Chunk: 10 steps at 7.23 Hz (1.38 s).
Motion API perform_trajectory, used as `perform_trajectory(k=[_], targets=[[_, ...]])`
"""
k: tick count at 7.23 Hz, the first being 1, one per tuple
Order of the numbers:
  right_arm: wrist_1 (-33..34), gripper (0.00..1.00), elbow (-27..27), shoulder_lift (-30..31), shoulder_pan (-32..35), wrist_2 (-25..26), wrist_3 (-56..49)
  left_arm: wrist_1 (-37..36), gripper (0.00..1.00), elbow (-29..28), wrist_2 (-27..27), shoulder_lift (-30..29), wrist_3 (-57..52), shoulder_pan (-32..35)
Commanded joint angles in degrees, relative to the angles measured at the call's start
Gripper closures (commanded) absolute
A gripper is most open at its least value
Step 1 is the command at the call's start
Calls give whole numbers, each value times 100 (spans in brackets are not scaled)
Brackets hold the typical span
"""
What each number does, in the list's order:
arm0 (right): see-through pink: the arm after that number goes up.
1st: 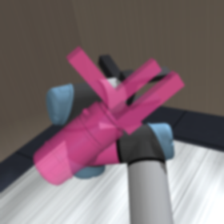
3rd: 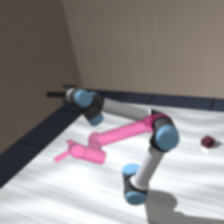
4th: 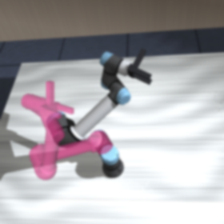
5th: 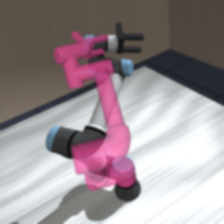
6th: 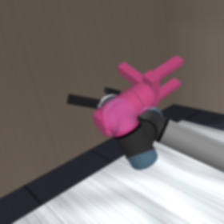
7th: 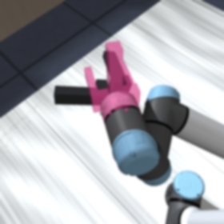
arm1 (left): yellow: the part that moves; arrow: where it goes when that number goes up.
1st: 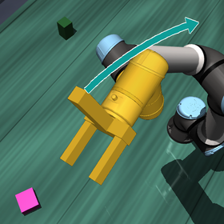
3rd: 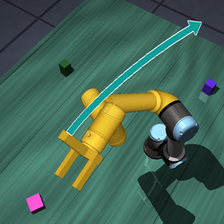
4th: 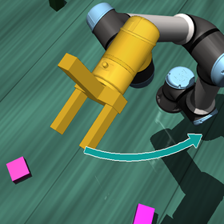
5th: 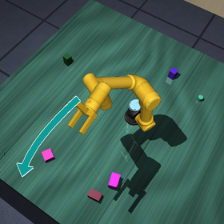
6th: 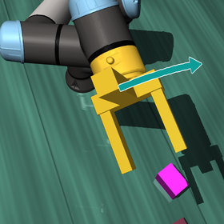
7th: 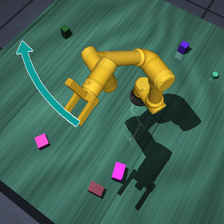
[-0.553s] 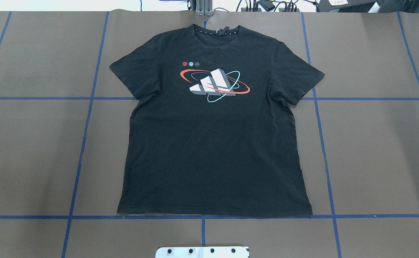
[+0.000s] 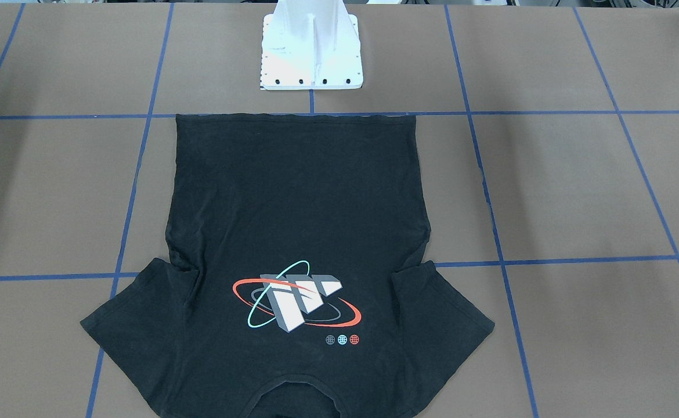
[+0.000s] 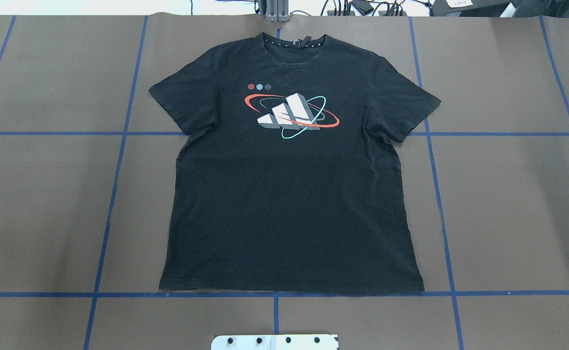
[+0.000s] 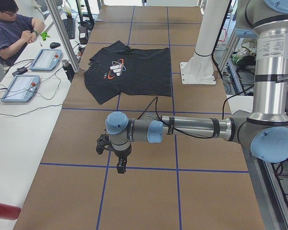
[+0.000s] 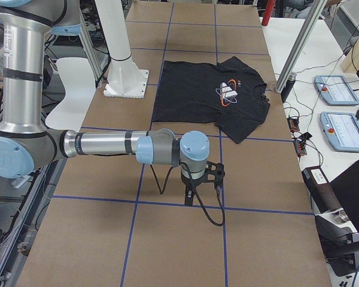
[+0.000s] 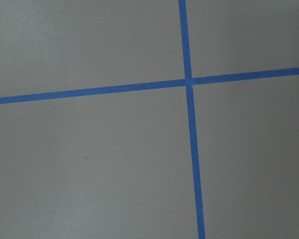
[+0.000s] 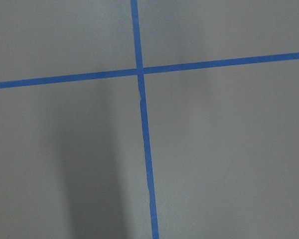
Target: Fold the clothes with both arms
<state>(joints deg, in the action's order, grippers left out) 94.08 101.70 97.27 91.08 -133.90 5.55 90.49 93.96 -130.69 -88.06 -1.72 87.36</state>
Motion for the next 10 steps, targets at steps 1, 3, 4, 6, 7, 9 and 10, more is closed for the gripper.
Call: perform_trajectory(k=[1, 3, 4, 6, 7, 9, 10], targets=[[-13, 0, 42, -15, -3, -75, 17, 65, 0, 0, 0, -148, 31, -9], [-4, 0, 43, -513, -133, -180, 17, 65, 0, -70, 8, -901, 58, -17], [-4, 0, -1, -908, -421, -146, 43, 74, 0, -9, 0, -1184, 49, -35], [-13, 0, 33, -1183, -713, -172, 429, 772, 0, -349, -1, -1800, 75, -148], [-570, 0, -105, -1323, -1028, -198, 438, 995, 0, -552, -9, -1828, 58, -193], [-1906, 0, -859, -1665, -1494, -190, 875, 1311, 0, -589, -359, -1872, 84, -341], [-1937, 0, -1071, -2172, -1679, -68, 939, 1566, 0, -658, -361, -1994, 406, -456]])
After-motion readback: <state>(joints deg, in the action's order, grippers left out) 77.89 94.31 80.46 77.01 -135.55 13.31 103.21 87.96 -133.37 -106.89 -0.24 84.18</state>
